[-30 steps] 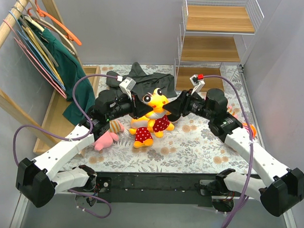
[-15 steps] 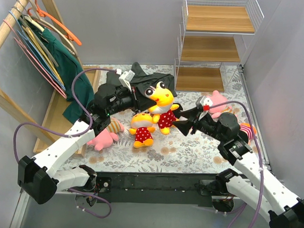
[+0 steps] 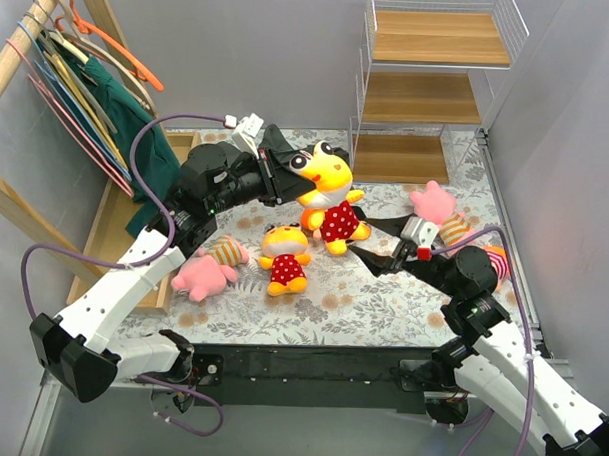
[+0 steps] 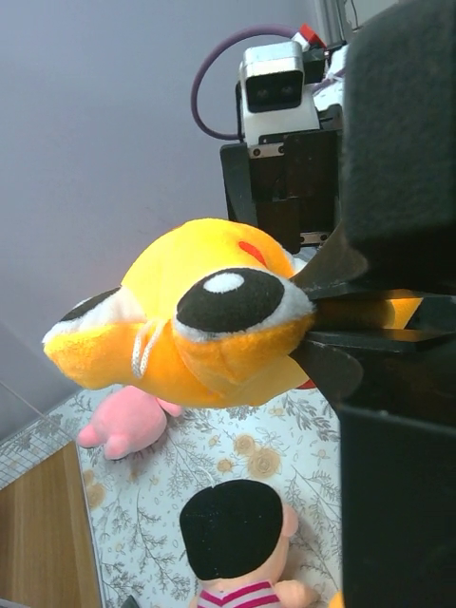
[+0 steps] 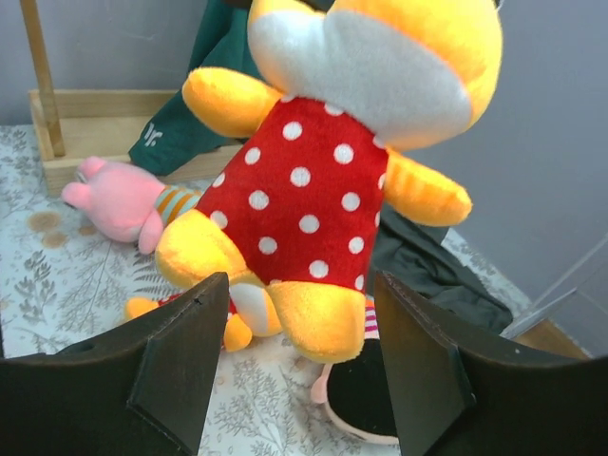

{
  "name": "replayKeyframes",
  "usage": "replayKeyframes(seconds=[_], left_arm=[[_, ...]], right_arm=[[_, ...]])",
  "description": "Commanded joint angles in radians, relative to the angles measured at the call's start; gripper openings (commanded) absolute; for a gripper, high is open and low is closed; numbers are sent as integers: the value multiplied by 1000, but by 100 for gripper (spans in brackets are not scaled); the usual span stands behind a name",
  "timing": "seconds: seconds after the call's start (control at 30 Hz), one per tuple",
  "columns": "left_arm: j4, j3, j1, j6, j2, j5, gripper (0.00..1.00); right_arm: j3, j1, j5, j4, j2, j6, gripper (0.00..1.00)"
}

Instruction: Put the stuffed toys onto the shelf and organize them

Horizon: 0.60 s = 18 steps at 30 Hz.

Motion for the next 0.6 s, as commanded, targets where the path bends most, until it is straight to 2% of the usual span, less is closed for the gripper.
replayKeyframes(seconds=[0.0, 0.1, 0.33, 0.47, 0.57], left_arm=[[-14, 43, -2, -50, -26, -38, 0], [-20, 42, -2, -53, -30, -52, 0], [-25, 31, -2, -64, -33, -70, 0], [-25, 28, -2, -68, -38, -84, 0], [-23, 27, -2, -74, -43, -92, 0]], right_arm=[[3, 14, 125, 66, -28, -25, 71], [9, 14, 200, 35, -25, -8, 71], [-9, 12, 148, 61, -11, 49, 71], [-24, 14, 114, 88, 9, 89, 78], [-35, 14, 142, 113, 21, 116, 79]])
